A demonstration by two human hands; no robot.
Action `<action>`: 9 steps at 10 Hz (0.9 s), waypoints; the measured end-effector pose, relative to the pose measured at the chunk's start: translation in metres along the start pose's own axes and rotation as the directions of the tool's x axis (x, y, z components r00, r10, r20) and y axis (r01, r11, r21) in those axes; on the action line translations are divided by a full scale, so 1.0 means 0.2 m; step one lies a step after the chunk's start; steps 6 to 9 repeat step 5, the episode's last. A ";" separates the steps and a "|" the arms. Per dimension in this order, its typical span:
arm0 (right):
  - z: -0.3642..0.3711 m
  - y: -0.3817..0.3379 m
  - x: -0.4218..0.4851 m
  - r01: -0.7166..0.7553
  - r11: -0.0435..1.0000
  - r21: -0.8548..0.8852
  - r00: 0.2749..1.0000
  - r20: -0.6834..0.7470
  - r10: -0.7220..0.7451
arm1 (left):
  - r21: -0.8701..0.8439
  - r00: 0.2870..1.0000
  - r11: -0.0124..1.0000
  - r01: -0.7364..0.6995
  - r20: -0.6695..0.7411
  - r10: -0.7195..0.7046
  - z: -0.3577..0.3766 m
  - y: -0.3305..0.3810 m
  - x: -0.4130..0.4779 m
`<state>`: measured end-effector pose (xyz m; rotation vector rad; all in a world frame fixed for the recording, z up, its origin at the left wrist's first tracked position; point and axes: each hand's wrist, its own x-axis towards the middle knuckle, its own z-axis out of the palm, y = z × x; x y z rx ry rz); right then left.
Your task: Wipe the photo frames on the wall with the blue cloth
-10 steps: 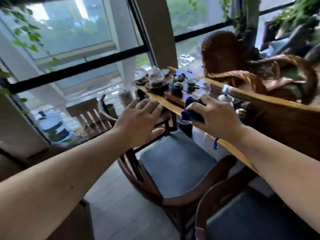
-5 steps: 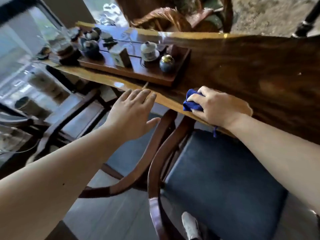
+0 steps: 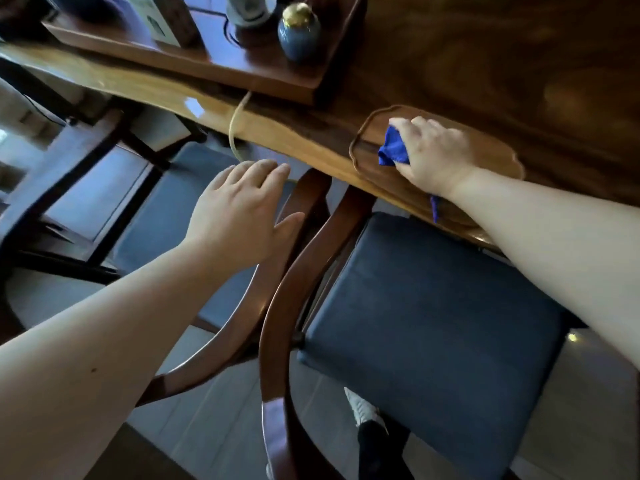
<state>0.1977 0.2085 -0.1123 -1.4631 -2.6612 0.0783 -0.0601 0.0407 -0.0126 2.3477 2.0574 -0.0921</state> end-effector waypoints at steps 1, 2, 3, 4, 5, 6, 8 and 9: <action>0.12 0.00 0.01 -0.064 0.997 -0.037 0.997 0.042 0.065 | -0.034 1.000 0.999 0.016 0.017 -0.015 0.08 0.00 0.00; 0.19 -0.01 0.01 -0.101 0.994 -0.041 0.993 0.057 0.103 | -0.024 0.999 1.000 0.016 0.052 -0.015 0.16 0.01 -0.01; 0.18 -0.01 0.01 -0.094 0.994 -0.049 0.992 0.084 0.098 | -0.022 0.996 1.000 0.022 0.084 -0.020 0.20 0.01 -0.03; 0.15 -0.01 0.01 -0.097 0.995 -0.030 0.988 0.118 0.100 | -0.032 0.996 0.998 0.046 0.073 -0.044 0.18 0.00 -0.04; 0.08 -0.05 0.00 -0.125 0.992 0.014 0.982 0.142 0.121 | -0.010 0.998 0.998 0.064 0.026 -0.064 0.11 -0.03 -0.09; 0.08 -0.05 0.00 -0.125 0.992 0.014 0.982 0.142 0.121 | -0.010 0.998 0.998 0.064 0.026 -0.064 0.11 -0.03 -0.09; 0.08 -0.05 0.00 -0.125 0.992 0.014 0.982 0.142 0.121 | -0.010 0.998 0.998 0.064 0.026 -0.064 0.11 -0.03 -0.09; 0.08 -0.05 0.00 -0.125 0.992 0.014 0.982 0.142 0.121 | -0.010 0.998 0.998 0.064 0.026 -0.064 0.11 -0.03 -0.09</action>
